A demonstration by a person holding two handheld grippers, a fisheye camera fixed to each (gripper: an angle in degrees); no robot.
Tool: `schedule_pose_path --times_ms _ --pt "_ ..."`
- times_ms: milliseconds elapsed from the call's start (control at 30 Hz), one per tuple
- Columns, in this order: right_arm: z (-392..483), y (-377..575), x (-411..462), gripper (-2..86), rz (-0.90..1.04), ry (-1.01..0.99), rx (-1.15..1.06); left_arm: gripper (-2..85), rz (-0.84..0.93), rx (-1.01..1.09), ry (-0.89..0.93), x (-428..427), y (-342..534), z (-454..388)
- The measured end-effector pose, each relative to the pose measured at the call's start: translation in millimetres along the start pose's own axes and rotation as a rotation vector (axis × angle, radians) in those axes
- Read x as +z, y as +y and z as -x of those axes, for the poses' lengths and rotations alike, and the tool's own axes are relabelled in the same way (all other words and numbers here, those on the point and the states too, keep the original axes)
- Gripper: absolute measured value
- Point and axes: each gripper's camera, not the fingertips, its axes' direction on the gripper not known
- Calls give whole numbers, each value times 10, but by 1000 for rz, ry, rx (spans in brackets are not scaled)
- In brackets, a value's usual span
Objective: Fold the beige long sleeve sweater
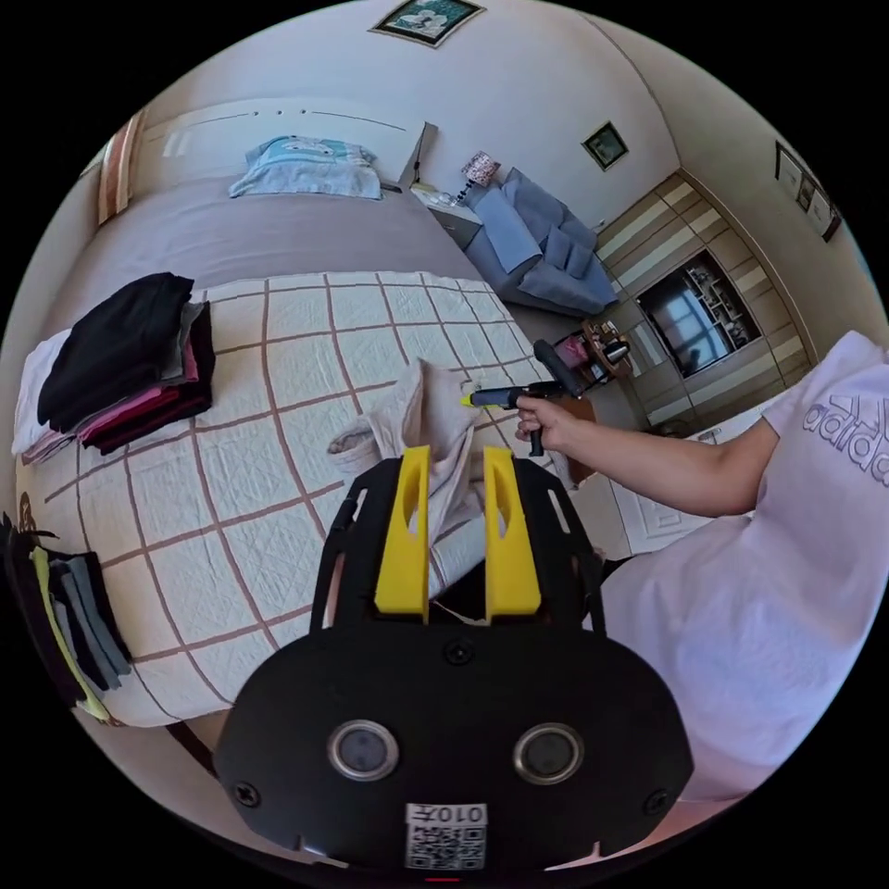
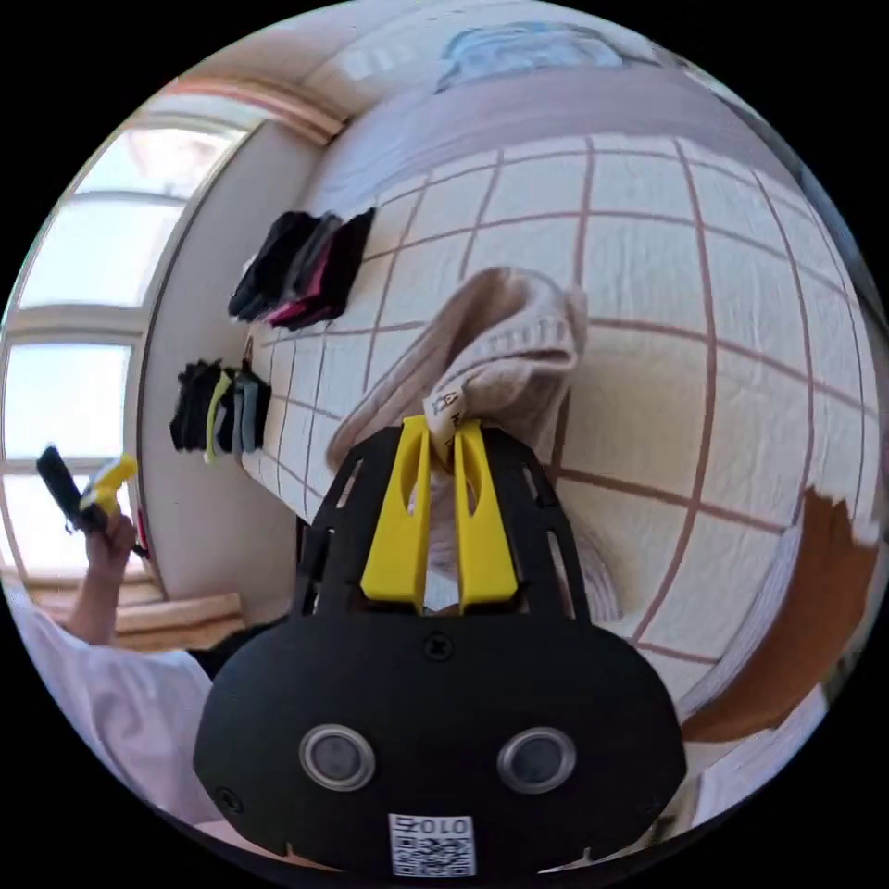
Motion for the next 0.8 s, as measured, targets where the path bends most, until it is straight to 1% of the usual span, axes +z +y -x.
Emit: schedule_pose_path --times_ms 67,100,133,167,233,267,333,367,433,500,567,667,733,800 --pt "764 332 -136 53 25 114 -366 112 -11 62 -16 5 -135 -52" --pt "956 451 -170 52 27 141 -462 125 -4 120 -38 14 -230 -108" --pt "1300 703 -242 49 30 167 -631 137 5 200 -70 19 -314 -193" --pt "1572 949 -323 47 27 163 -754 142 8 247 -83 15 -352 -245" --pt "1864 1267 -422 45 31 161 -871 160 27 462 -150 -3 -458 -498" --pt "2009 1442 -474 44 33 169 -920 164 39 520 -171 -2 -470 -567" --pt "2158 1638 -544 43 17 158 -948 175 95 723 -218 39 -483 -823" --pt "2210 1715 -567 42 -4 155 -923 177 119 763 -215 65 -482 -876" --pt "2240 1771 -590 41 -42 137 -848 181 233 867 -192 243 -422 -1056" --pt "2279 1801 -610 41 -89 131 -762 182 275 888 -168 386 -302 -1157" --pt "2397 1850 -530 40 -105 189 -690 185 288 870 -134 488 -163 -1250" --pt "2576 1926 -363 39 -108 217 -641 191 215 768 -58 486 23 -1386" --pt "2674 1958 -248 39 -114 210 -600 196 157 605 5 462 94 -1458" --pt "2779 1976 -116 39 -111 200 -557 197 128 512 2 502 164 -1556"
